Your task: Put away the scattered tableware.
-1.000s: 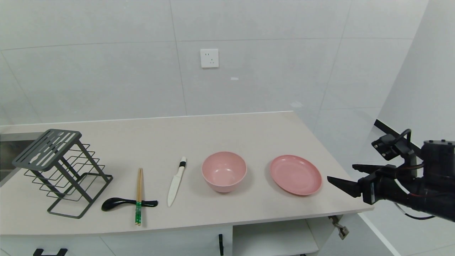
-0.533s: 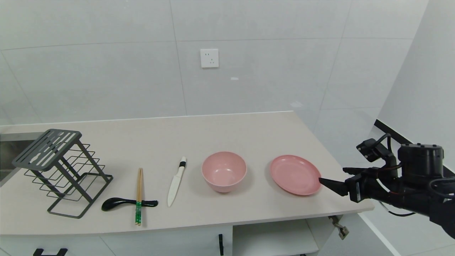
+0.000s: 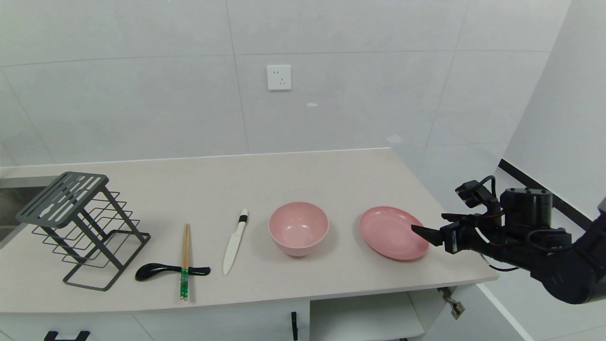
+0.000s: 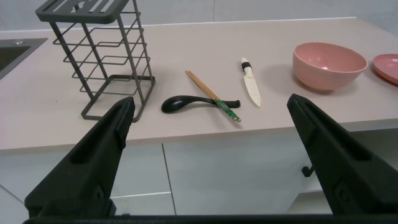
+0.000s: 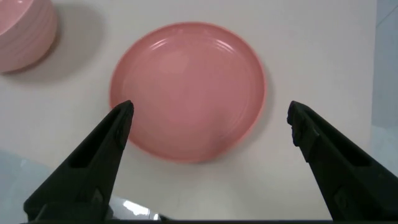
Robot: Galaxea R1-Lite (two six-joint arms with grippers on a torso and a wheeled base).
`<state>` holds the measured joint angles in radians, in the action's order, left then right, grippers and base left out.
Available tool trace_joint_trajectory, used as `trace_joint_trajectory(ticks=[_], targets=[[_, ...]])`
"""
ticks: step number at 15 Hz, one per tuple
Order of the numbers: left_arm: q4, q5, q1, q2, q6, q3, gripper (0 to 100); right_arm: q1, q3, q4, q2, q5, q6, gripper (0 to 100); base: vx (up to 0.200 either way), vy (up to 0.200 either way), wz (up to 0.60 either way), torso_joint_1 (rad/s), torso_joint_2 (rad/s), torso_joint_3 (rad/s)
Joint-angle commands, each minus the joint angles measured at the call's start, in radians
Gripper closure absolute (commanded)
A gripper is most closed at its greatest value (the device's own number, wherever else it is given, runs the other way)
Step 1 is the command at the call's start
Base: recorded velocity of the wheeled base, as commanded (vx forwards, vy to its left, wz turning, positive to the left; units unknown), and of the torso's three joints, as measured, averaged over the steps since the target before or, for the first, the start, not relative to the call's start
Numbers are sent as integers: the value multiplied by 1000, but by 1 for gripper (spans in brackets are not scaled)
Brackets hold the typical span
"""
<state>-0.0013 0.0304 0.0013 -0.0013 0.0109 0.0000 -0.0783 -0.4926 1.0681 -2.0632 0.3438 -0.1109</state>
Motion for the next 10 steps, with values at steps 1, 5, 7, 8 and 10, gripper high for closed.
trace_joint_trajectory(ticks=[1,5,7,8,10], targets=[[0,0,0,1,0,0,0,-5,-24,90,-110,-3,48,0,0,0,0,0,0,0],[0,-1,-1,1,0,0,0,-3,-37,222,-230,-37,86,0,0,0,0,0,0,0],[0,-1,0,1,0,0,0,-3,-47,231,-261,-37,88,0,0,0,0,0,0,0],[0,-1,-1,1,0,0,0,-1,-57,231,-270,-39,88,0,0,0,0,0,0,0],[0,0,0,1,0,0,0,-1,-70,231,-284,-39,88,0,0,0,0,0,0,0]])
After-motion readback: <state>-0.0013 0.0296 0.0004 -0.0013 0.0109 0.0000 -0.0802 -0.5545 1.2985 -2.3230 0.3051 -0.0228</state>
